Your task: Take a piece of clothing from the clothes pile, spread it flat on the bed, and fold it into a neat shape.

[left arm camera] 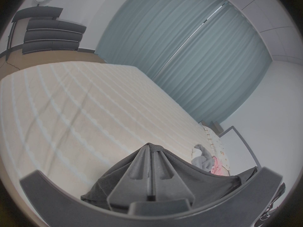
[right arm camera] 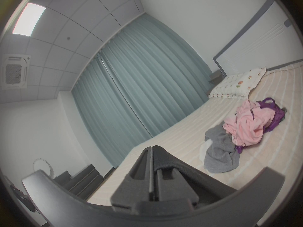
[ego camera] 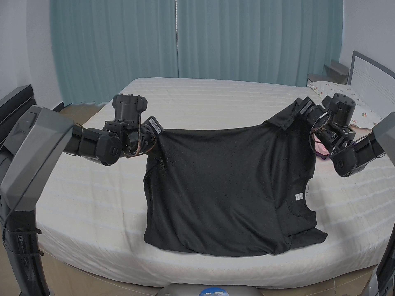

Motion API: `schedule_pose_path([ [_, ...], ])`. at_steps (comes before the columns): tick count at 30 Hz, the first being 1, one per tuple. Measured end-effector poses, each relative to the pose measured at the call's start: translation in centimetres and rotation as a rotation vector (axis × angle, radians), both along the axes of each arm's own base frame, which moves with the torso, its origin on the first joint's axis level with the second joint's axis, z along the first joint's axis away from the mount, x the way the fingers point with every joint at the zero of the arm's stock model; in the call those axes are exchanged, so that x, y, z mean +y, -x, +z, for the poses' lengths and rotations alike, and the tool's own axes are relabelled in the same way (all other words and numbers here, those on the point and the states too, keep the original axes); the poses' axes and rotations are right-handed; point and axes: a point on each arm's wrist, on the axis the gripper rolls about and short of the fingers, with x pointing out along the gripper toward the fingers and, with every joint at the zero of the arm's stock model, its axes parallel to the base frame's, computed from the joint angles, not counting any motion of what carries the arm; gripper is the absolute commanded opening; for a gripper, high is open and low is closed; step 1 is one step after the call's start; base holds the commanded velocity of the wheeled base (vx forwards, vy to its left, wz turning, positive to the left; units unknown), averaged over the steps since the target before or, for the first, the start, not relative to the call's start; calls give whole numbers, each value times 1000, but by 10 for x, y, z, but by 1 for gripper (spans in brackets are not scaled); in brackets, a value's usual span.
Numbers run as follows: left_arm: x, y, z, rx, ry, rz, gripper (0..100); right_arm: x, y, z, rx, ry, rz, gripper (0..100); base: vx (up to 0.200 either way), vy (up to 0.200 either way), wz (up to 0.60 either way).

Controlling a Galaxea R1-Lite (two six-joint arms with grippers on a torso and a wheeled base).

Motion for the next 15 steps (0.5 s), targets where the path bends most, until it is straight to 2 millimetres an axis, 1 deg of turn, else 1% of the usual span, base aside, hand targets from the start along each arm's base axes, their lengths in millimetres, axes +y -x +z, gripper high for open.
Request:
schedule_pose_path([
  [3, -2, -7, -19, 37, -1, 6, 0, 2, -11, -23, 31, 6, -1, 0, 0, 0, 0],
  [10, -7, -23, -53, 88, 13, 22, 0, 6, -34, -62, 86, 14, -23, 0, 0, 0, 0],
  [11, -8, -26, -58, 95, 14, 23, 0, 7, -38, -68, 91, 15, -25, 100, 0, 0, 0],
  [12, -8, -27, -62, 100, 14, 24, 0, 7, -40, -73, 98, 16, -26, 100, 0, 0, 0],
  [13, -9, -30, -67, 107, 13, 25, 100, 8, -43, -79, 106, 18, -27, 100, 0, 0, 0],
  [15, -10, -33, -76, 118, 14, 27, 100, 9, -48, -90, 123, 21, -29, 100, 0, 0, 0],
])
